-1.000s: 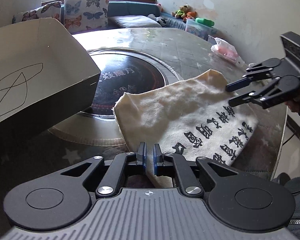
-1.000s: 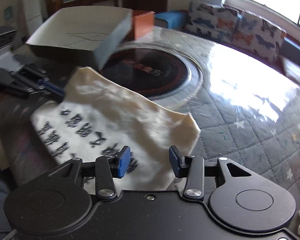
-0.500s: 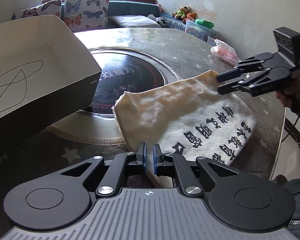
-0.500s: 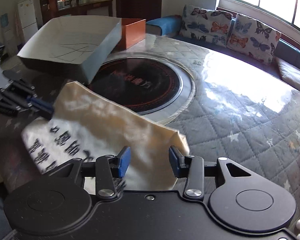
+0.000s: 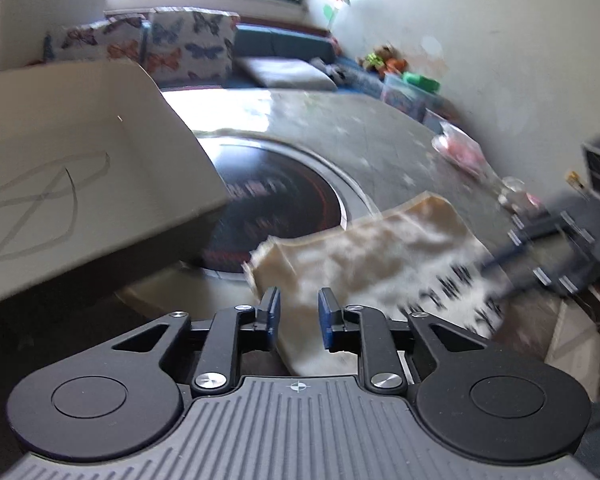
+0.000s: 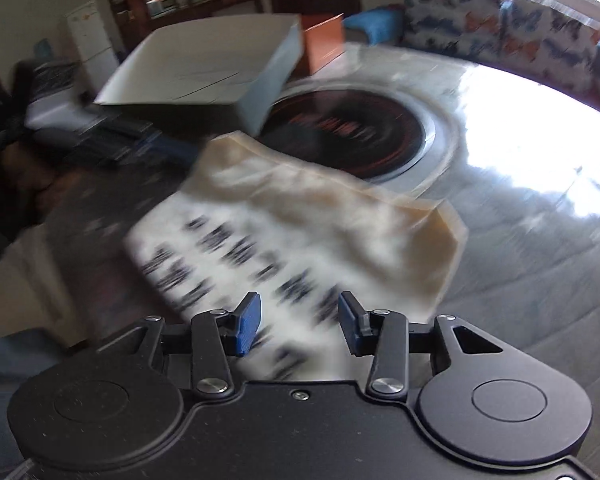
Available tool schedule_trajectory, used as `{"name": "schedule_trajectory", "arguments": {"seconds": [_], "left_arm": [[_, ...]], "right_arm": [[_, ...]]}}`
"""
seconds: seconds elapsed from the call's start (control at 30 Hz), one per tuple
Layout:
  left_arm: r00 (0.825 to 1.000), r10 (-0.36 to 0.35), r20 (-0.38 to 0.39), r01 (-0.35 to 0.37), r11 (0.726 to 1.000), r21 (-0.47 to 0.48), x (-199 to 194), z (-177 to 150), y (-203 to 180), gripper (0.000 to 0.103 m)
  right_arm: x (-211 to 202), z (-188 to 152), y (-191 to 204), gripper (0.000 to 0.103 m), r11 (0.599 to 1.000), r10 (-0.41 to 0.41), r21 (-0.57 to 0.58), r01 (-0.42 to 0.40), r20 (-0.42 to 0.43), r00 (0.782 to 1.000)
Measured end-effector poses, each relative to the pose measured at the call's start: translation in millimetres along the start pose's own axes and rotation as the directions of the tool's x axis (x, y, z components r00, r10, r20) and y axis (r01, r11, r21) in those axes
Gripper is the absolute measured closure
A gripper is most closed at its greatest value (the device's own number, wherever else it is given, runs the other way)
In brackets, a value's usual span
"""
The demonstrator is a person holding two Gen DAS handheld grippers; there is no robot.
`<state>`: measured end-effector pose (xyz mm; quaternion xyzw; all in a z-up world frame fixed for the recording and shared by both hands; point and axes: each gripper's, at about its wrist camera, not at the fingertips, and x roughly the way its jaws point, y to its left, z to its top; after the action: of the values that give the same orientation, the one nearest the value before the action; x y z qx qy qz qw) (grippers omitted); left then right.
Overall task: Fold shopping bag
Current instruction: 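Fold the bag over with the left gripper toward the right gripper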
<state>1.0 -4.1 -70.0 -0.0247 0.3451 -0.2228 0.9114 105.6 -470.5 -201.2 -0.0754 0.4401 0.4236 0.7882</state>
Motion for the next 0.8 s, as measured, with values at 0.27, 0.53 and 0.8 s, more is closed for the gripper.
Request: {"name": "schedule_trajectory", "arguments": {"seconds": [0.27, 0.53, 0.8], "left_arm": [[0.998, 0.064, -0.006, -0.064, 0.997, -0.033, 20, 11, 8, 0.072], [0.999, 0.006, -0.044, -0.009, 0.999, -0.05, 28, 7, 15, 0.076], [0.997, -0.046, -0.061, 0.042, 0.997, -0.057, 14, -6, 1, 0.079]], "right_arm": [[4, -21, 13, 0.057, 0.992, 0.122, 0.05, -0.119, -0.077, 0.989], [2, -28, 4, 0.057, 0.987, 0.127, 0.104, -0.121, -0.054, 0.99], [-4, -15, -28, 0.055, 0.984, -0.032, 0.173, 0.035, -0.021, 0.999]]}}
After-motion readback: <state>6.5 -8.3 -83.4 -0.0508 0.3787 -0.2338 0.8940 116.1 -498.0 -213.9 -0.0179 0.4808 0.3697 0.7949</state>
